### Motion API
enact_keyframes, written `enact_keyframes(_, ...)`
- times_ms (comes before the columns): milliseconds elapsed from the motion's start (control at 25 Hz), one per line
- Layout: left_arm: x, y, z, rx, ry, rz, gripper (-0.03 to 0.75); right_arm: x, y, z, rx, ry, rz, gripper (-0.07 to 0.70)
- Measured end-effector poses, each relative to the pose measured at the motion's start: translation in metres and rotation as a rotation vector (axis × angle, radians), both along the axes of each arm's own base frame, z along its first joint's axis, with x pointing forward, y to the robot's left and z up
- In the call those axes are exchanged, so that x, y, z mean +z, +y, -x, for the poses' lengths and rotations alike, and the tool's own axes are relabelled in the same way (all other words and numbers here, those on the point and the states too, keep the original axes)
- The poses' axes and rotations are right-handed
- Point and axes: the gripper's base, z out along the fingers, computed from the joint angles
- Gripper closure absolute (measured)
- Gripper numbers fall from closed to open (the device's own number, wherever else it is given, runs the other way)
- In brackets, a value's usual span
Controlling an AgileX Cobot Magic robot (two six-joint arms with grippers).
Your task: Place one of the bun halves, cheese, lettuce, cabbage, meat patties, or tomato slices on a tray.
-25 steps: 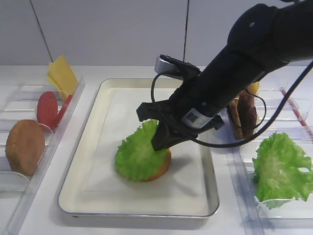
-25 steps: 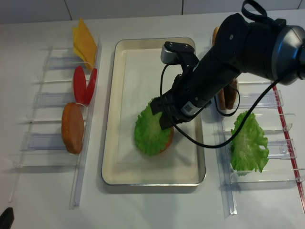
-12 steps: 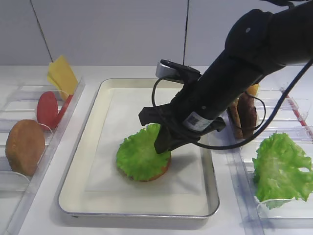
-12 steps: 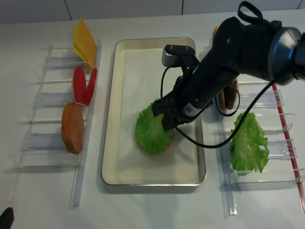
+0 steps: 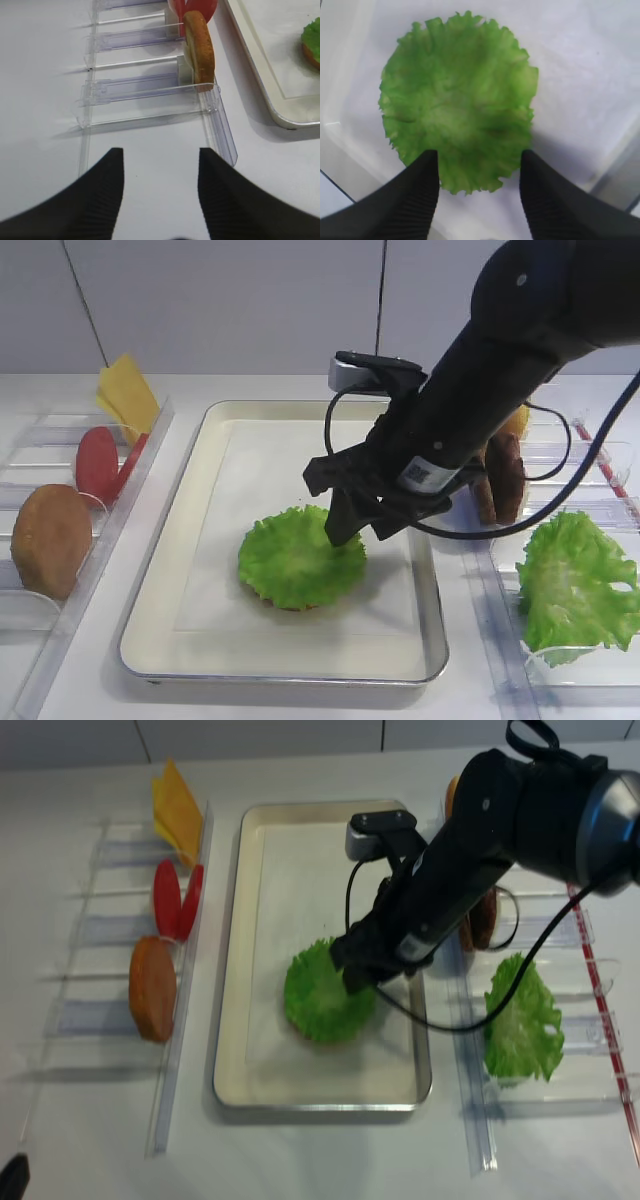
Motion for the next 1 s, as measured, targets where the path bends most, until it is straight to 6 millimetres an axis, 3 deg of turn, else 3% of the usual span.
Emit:
enact_keyframes(360, 0.0, 0.0, 0.0, 0.0, 0.0, 0.0, 0.394, 0.049, -0.018, 0.002, 0.031, -0.009, 0.209, 0.239)
enact_keyframes(680, 0.0, 0.0, 0.0, 0.0, -0.002, 0.0, 0.394, 0.084, -0.034, 0.016, -0.011, -0.032, 0.271, 0.239)
enact_keyframes(1000, 0.0, 0.0, 0.0, 0.0, -0.002, 0.0, 0.394, 0.13, -0.058, 0.054, -0.079, -0.173, 0.229, 0.244)
